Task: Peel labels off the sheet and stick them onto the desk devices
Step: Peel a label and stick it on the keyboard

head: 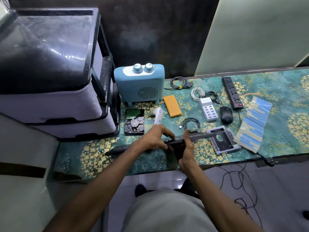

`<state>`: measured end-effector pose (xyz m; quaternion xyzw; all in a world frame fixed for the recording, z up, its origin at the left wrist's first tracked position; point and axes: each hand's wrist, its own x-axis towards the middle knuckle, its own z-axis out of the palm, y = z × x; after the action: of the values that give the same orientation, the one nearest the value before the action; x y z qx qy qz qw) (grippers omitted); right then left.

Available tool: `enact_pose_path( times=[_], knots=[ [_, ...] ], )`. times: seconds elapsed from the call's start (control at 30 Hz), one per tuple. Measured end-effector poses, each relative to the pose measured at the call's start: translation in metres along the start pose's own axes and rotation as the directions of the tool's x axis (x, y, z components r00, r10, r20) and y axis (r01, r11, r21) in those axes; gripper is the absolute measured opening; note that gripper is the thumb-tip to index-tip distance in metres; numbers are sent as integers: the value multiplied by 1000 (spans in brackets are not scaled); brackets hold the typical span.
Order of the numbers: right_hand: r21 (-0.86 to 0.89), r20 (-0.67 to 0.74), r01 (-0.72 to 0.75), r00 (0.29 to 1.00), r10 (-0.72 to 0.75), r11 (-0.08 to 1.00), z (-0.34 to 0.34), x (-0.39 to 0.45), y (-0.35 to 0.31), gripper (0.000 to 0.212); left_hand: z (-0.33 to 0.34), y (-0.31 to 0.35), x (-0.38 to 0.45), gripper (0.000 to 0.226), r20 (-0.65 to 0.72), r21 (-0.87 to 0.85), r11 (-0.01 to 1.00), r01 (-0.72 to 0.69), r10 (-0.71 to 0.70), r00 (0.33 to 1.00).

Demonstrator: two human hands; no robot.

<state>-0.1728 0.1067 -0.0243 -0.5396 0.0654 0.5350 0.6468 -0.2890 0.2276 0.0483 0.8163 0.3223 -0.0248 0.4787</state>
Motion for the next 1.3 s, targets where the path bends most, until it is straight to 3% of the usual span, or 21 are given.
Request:
enact_pose_path(
  times=[0.07,0.17,0.37,0.5,0.6,0.73,0.93,1.07,1.3],
  knots=[
    [-18,-77,-60,995,58,998,-5,-3,6,60,19,-4,-4,49,50,-12,1000,-6,6,999],
    [-103,-304,-91,951,56,990,-17,-9,18,56,46,-15,-10,44,55,212,971,-109,100,994],
    [-244,-293,-271,936,195,931,-36,-30,31,53,76,-38,-22,29,-19,484,859,-169,203,979],
    [-324,-392,-218,917,79,921,-46,-38,31,49,88,-47,-22,35,-35,553,822,-133,183,983],
    [-364,-431,-163,902,-11,917,-48,-38,26,42,93,-45,-17,38,-65,523,847,-95,150,986],
    [-376,-409,-73,908,-95,924,-50,-38,19,37,95,-32,-8,25,-171,420,907,-39,121,978],
    [-382,-373,-9,916,-145,924,-59,-22,-15,35,106,-13,22,21,-305,255,966,34,47,951],
    [-422,-373,26,906,-199,906,-79,-5,-47,32,119,7,51,18,-321,146,987,64,-14,947],
    [-517,-605,31,694,-390,856,-151,31,-127,24,156,90,138,17,-254,28,999,17,-9,967]
  ],
)
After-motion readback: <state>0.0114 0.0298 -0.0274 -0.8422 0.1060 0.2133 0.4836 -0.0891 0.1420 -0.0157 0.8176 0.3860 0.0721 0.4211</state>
